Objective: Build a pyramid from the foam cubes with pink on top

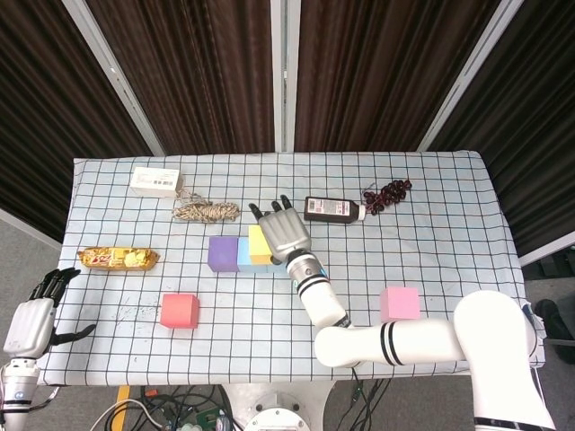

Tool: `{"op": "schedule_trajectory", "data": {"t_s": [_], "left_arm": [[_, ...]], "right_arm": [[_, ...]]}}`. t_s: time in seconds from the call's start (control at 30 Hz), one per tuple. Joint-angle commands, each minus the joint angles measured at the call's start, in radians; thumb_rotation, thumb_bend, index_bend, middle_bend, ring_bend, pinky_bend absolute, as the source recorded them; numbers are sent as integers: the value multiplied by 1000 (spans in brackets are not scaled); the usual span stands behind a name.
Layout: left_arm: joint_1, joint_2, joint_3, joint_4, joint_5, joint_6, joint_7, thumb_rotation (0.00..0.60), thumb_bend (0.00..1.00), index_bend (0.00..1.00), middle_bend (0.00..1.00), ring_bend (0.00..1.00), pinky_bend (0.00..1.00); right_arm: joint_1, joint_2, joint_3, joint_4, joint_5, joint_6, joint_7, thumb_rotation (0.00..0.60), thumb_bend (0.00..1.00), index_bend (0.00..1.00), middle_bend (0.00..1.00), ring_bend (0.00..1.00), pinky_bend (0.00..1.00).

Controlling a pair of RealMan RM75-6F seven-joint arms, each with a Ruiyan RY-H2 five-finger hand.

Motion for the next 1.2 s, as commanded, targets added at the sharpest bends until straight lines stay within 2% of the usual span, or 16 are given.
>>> {"op": "schedule_trajectory", "data": {"t_s": [0.03,0.7,1.03,1.2], "left_arm": [[0,-1,0,1,-1,-1,-1,600,57,127,104,48,161],[5,-5,2,21,-5,-7,-21,600,58,128,104,48,161],[5,-4,3,22,-4,-9,-22,600,58,127,104,48,161],[5,-5,4,23,-3,-12,-23,600,58,127,104,48,161]], "right_arm": [[1,-2,-1,2,2,0,-2,600,113,0,487,119,39],[7,-18,3,27,29,-19,-15,600,102,0,460,115,40],[-1,-5,8,26,26,-45,8,600,43,0,201,61,38],[-4,-5,4,29,19,-53,19,600,33,0,155,52,37]]}}
